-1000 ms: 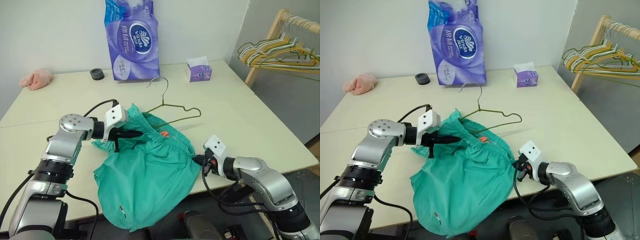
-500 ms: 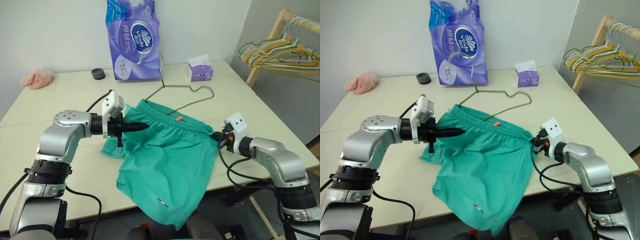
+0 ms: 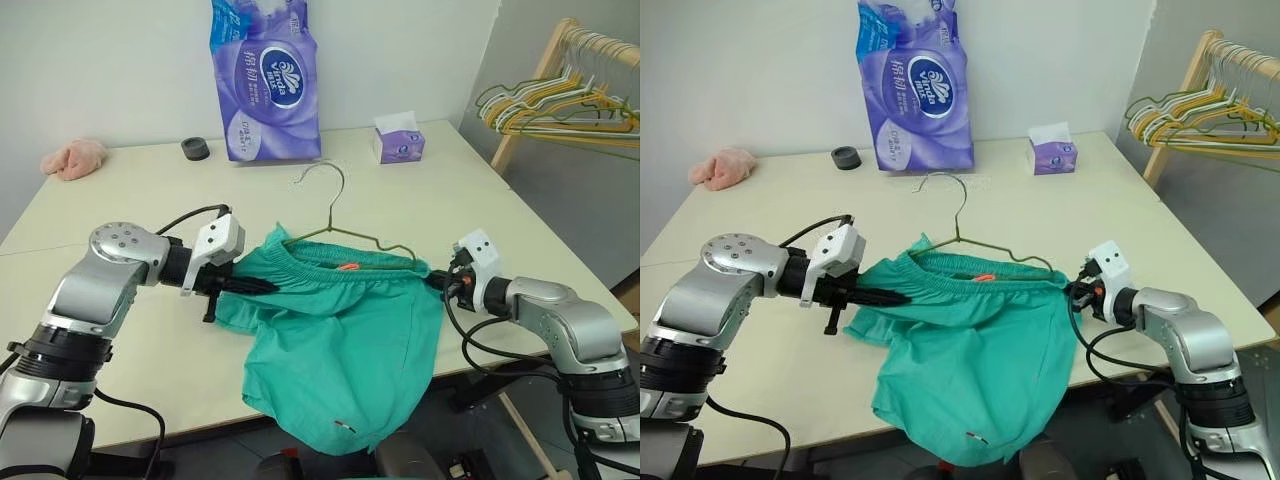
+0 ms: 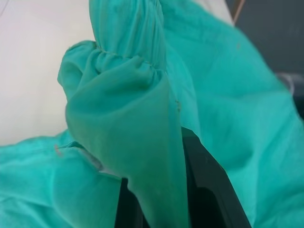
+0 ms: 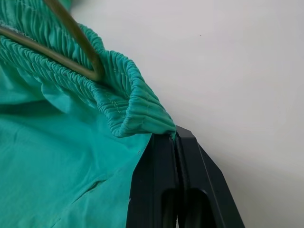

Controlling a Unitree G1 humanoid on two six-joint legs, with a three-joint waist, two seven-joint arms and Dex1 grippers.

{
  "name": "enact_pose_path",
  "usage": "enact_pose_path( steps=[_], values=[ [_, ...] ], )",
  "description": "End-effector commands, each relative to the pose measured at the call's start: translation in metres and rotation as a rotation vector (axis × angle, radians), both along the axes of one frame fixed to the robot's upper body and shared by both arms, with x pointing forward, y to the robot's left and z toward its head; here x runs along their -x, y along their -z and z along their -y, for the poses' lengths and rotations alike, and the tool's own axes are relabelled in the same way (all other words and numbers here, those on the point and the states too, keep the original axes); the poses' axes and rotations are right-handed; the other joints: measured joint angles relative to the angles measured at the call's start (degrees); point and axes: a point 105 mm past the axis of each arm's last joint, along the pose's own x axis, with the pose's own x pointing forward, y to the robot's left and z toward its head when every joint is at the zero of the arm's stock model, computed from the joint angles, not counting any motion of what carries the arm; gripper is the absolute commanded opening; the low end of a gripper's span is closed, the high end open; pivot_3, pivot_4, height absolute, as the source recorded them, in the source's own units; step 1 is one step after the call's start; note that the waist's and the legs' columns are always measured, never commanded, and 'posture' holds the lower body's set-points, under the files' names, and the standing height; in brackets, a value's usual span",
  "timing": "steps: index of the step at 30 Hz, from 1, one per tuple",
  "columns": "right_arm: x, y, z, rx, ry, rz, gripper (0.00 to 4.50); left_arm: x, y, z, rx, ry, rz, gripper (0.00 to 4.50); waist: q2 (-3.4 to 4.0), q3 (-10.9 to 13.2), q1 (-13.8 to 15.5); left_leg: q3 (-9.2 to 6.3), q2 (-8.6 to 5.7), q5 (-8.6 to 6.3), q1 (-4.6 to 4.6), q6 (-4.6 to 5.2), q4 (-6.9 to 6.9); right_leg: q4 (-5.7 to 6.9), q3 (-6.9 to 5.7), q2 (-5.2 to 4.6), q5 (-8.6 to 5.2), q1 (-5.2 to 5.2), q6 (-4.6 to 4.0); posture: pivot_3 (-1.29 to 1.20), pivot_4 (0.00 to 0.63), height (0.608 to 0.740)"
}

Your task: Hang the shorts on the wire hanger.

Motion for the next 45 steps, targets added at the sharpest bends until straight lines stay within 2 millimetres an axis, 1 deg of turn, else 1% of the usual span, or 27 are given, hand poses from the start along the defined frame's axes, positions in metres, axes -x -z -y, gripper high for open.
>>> enact_pose_path(
  steps=[1, 3, 7, 10, 11, 14, 17, 20, 23, 28, 30, 32, 35, 38, 41, 43, 45],
  values=[
    [-0.001, -0.012, 0.01, 0.011, 0.031, 0.038, 0.03, -0.004, -0.005, -0.008, -0.05, 0.001, 0.065, 0.0, 0.0, 0.0, -0.04, 0.0, 0.0, 0.0, 0.0, 0.0, 0.0, 0.0, 0.0, 0.0, 0.0, 0.0, 0.0, -0.22, 0.057, 0.74],
    [0.0, -0.013, 0.008, 0.01, 0.025, 0.042, 0.03, -0.005, -0.002, -0.011, -0.067, 0.003, 0.068, 0.0, 0.0, 0.0, -0.04, 0.0, 0.02, 0.0, 0.0, 0.0, 0.0, 0.01, 0.0, 0.01, 0.0, 0.0, 0.01, -0.23, 0.057, 0.74],
    [0.004, -0.02, 0.006, 0.038, -0.019, 0.065, 0.03, -0.007, 0.011, -0.022, -0.155, -0.003, 0.083, 0.0, 0.0, 0.0, -0.04, 0.0, 0.01, 0.0, 0.0, 0.0, 0.0, 0.01, 0.0, 0.01, -0.02, 0.0, 0.03, -0.23, 0.058, 0.74],
    [0.007, -0.035, -0.001, 0.088, -0.081, 0.12, 0.03, -0.012, 0.016, -0.027, -0.183, -0.028, 0.11, 0.0, 0.0, 0.0, -0.05, 0.0, 0.01, 0.0, 0.0, 0.0, 0.0, 0.01, 0.01, 0.01, -0.02, 0.0, 0.03, -0.23, 0.06, 0.74],
    [0.008, -0.041, -0.006, 0.103, -0.109, 0.144, 0.03, -0.014, 0.016, -0.027, -0.177, -0.039, 0.123, 0.0, 0.0, 0.0, -0.06, -0.01, 0.02, 0.0, 0.0, 0.0, 0.0, 0.0, -0.01, 0.01, -0.03, 0.0, 0.05, -0.23, 0.06, 0.74],
    [0.012, -0.061, -0.024, 0.152, -0.214, 0.22, 0.03, -0.029, 0.011, -0.013, -0.113, -0.079, 0.184, 0.0, 0.02, 0.01, -0.05, -0.01, 0.02, 0.0, 0.01, 0.0, 0.0, 0.02, 0.0, 0.01, -0.13, -0.01, 0.22, -0.23, 0.06, 0.74],
    [0.009, -0.071, -0.037, 0.207, -0.277, 0.275, 0.03, -0.036, 0.011, 0.0, -0.095, -0.076, 0.215, 0.0, -0.01, 0.0, -0.03, -0.04, 0.02, 0.0, -0.03, 0.0, 0.02, 0.02, -0.04, 0.0, -0.13, -0.01, 0.23, -0.24, 0.057, 0.74],
    [0.003, -0.077, -0.047, 0.282, -0.333, 0.336, 0.03, -0.033, 0.017, 0.014, -0.07, -0.04, 0.197, 0.0, 0.0, 0.0, -0.16, -0.03, 0.01, 0.0, -0.04, 0.0, 0.02, -0.01, -0.03, -0.03, -0.11, -0.01, 0.19, -0.24, 0.057, 0.74],
    [-0.004, -0.082, -0.059, 0.303, -0.371, 0.378, 0.03, -0.026, 0.023, 0.025, -0.045, -0.007, 0.164, 0.0, 0.0, 0.0, -0.42, -0.01, 0.0, 0.0, -0.04, 0.0, 0.02, -0.01, -0.01, -0.04, 0.02, -0.02, -0.03, -0.25, 0.054, 0.74],
    [-0.01, -0.091, -0.07, 0.323, -0.42, 0.437, 0.03, -0.018, 0.031, 0.03, -0.047, 0.013, 0.134, 0.0, 0.0, 0.0, -0.98, -0.06, 0.02, 0.0, -0.04, 0.0, 0.01, 0.01, -0.04, -0.04, 0.03, -0.03, -0.04, -0.24, 0.053, 0.74],
    [-0.008, -0.091, -0.072, 0.338, -0.456, 0.438, 0.03, -0.016, 0.034, 0.03, -0.047, 0.009, 0.13, 0.0, 0.0, 0.0, -1.08, -0.06, 0.01, 0.0, -0.05, 0.0, 0.01, 0.01, -0.04, -0.06, 0.03, -0.03, -0.05, -0.24, 0.052, 0.74],
    [-0.001, -0.089, -0.07, 0.355, -0.509, 0.423, 0.03, -0.017, 0.035, 0.029, -0.04, -0.002, 0.131, 0.0, 0.0, 0.0, -1.07, -0.06, -0.02, 0.0, -0.06, 0.0, 0.01, 0.0, -0.06, -0.11, 0.03, -0.03, -0.04, -0.23, 0.051, 0.74],
    [0.007, -0.084, -0.062, 0.394, -0.549, 0.403, 0.65, -0.019, 0.036, 0.03, -0.025, -0.02, 0.138, 0.0, 0.0, 0.0, -1.01, -0.08, -0.05, 0.0, -0.1, 0.0, 0.02, -0.01, -0.09, -0.16, 0.03, -0.02, -0.04, -0.24, 0.051, 0.74],
    [0.021, -0.077, -0.056, 0.43, -0.613, 0.361, 1.64, -0.019, 0.037, 0.034, -0.01, -0.025, 0.145, 0.0, -0.01, -0.01, -0.93, -0.1, -0.04, 0.0, -0.1, 0.0, 0.02, -0.01, -0.11, -0.16, 0.03, -0.02, -0.04, -0.24, 0.051, 0.74],
    [0.033, -0.075, -0.051, 0.422, -0.64, 0.316, 2.76, -0.019, 0.04, 0.037, -0.005, -0.023, 0.145, 0.0, -0.01, -0.01, -1.01, -0.09, -0.05, 0.0, -0.1, 0.0, 0.02, -0.01, -0.1, -0.16, 0.03, -0.02, -0.04, -0.25, 0.05, 0.74],
    [0.028, -0.075, -0.043, 0.42, -0.585, 0.299, 3.46, -0.017, 0.042, 0.038, -0.005, -0.018, 0.144, 0.0, -0.01, -0.01, -1.3, -0.1, -0.02, 0.0, -0.08, 0.0, 0.02, 0.01, -0.11, -0.15, 0.02, -0.02, -0.04, -0.25, 0.051, 0.74],
    [0.02, -0.072, -0.03, 0.434, -0.522, 0.28, 4.2, -0.016, 0.043, 0.039, -0.011, -0.007, 0.142, 0.0, -0.01, -0.01, -1.5, -0.11, -0.02, 0.0, -0.08, 0.0, 0.02, 0.01, -0.11, -0.14, 0.02, -0.02, -0.04, -0.25, 0.051, 0.74]
  ],
)
